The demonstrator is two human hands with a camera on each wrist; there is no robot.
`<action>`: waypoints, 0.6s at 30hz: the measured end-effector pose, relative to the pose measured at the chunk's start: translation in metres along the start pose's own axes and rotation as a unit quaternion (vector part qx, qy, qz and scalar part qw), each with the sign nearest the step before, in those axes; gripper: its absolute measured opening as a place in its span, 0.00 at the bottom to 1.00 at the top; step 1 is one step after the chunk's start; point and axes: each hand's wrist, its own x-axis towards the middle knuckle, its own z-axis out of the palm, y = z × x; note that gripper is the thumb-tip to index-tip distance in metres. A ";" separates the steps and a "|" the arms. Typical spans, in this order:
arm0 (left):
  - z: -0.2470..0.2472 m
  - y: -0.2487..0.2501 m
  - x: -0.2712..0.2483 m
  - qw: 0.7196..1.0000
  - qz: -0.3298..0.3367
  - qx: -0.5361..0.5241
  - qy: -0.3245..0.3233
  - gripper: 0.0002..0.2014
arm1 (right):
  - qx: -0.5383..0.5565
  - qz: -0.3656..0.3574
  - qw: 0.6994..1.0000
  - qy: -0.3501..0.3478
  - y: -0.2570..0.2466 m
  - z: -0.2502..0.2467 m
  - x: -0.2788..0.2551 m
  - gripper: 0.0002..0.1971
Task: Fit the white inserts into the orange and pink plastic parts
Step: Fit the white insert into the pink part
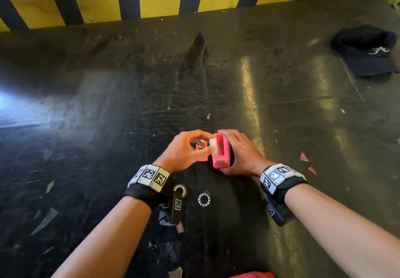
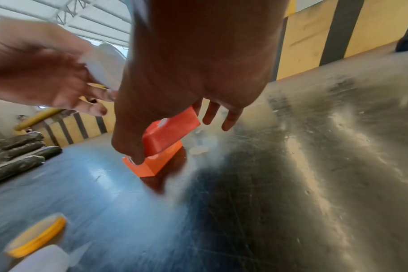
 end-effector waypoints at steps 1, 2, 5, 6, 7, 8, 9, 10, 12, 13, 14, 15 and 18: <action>0.002 0.002 0.001 1.000 0.005 0.003 0.003 0.15 | 0.010 -0.016 1.000 0.007 -0.003 0.000 -0.004 0.61; 0.003 0.005 0.002 1.000 0.011 0.010 0.006 0.15 | 0.019 -0.029 0.999 0.014 -0.006 0.000 -0.007 0.60; 0.005 0.011 0.000 0.999 0.024 0.033 0.004 0.15 | 0.025 -0.049 0.998 0.018 -0.018 -0.005 -0.015 0.59; 0.006 0.011 -0.001 0.999 0.025 0.044 0.004 0.16 | 0.024 -0.051 0.998 0.017 -0.022 -0.007 -0.017 0.59; 0.006 0.012 -0.003 0.998 0.027 0.057 0.007 0.16 | 0.023 -0.051 0.998 0.016 -0.026 -0.009 -0.019 0.59; 0.007 0.011 -0.004 0.997 0.028 0.065 0.010 0.17 | 0.021 -0.051 0.998 0.015 -0.028 -0.009 -0.020 0.60; 0.007 0.011 -0.006 0.997 0.030 0.071 0.014 0.17 | 0.021 -0.049 0.998 0.013 -0.031 -0.011 -0.021 0.60; 0.007 0.010 -0.007 0.997 0.032 0.075 0.016 0.17 | 0.022 -0.048 0.999 0.012 -0.033 -0.011 -0.022 0.60; 0.006 0.009 -0.010 0.996 0.030 0.085 0.012 0.18 | 0.024 -0.047 0.999 0.010 -0.035 -0.012 -0.025 0.61; 0.005 0.010 -0.011 0.996 0.028 0.090 0.009 0.19 | 0.025 -0.047 0.999 0.009 -0.036 -0.012 -0.026 0.61; 0.004 0.010 -0.012 0.995 0.029 0.094 0.006 0.19 | 0.025 -0.048 0.999 0.008 -0.037 -0.012 -0.027 0.61; 0.003 0.010 -0.014 0.995 0.030 0.098 0.003 0.19 | 0.024 -0.048 0.999 0.007 -0.038 -0.012 -0.028 0.61; 0.001 0.010 -0.015 0.994 0.028 0.107 -0.008 0.20 | 0.021 -0.044 0.999 0.003 -0.040 -0.013 -0.029 0.62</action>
